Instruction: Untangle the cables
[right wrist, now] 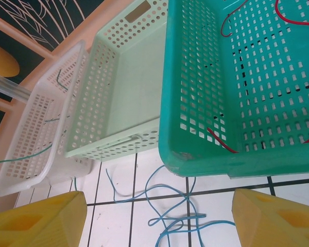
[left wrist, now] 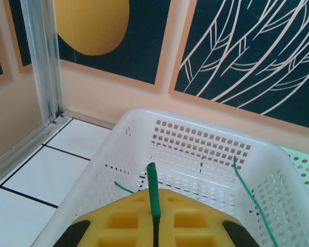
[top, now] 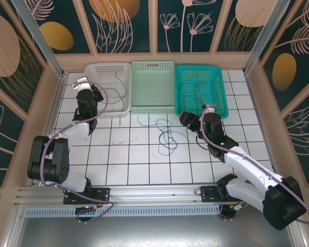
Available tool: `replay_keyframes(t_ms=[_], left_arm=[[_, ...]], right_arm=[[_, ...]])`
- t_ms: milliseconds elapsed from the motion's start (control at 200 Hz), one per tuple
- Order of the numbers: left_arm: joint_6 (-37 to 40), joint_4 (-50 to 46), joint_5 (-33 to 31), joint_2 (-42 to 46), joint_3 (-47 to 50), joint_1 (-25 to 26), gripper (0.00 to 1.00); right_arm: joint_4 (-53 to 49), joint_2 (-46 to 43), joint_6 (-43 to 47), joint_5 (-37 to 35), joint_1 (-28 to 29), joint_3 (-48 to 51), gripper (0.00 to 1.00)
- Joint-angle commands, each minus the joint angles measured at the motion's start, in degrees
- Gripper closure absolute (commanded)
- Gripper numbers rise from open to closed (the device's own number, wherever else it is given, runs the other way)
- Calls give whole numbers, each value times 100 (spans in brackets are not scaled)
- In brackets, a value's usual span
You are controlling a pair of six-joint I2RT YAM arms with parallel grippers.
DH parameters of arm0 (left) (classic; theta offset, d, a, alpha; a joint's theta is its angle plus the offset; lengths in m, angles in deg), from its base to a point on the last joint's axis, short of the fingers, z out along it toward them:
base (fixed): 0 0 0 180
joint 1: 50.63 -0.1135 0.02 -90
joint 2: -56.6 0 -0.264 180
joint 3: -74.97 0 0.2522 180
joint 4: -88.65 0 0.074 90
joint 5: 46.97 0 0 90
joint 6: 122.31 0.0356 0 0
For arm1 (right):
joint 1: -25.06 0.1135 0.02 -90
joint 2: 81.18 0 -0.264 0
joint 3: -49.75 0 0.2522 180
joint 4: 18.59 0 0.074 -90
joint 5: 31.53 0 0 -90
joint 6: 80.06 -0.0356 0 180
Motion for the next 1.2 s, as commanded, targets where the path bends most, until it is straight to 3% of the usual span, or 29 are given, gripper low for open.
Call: replay_keyframes(t_ms=[0, 75, 260, 500, 686, 956, 1191], left_arm=[[-211, -143, 68, -109, -165, -24, 65], [-258, -151, 26, -88, -137, -24, 37], [-169, -240, -14, 217, -63, -24, 2], [-230, -201, 416, 1174, 381, 45, 2], [-52, -317, 381, 1791, 739, 585, 1], [-414, -345, 686, 2049, 1257, 1299, 2], [-808, -226, 712, 2092, 1686, 1645, 1]], right_arm=[[-58, -110, 58, -110, -25, 106, 25], [-75, -115, 65, -92, -32, 126, 25], [-220, 16, 229, 61, -1, 106, 28], [-869, 686, 475, 243, 342, -82, 30], [-1142, 875, 313, 379, 719, 8, 31], [-962, 832, -133, 707, 1256, 359, 35], [-749, 1225, -298, 763, 1411, 519, 44]])
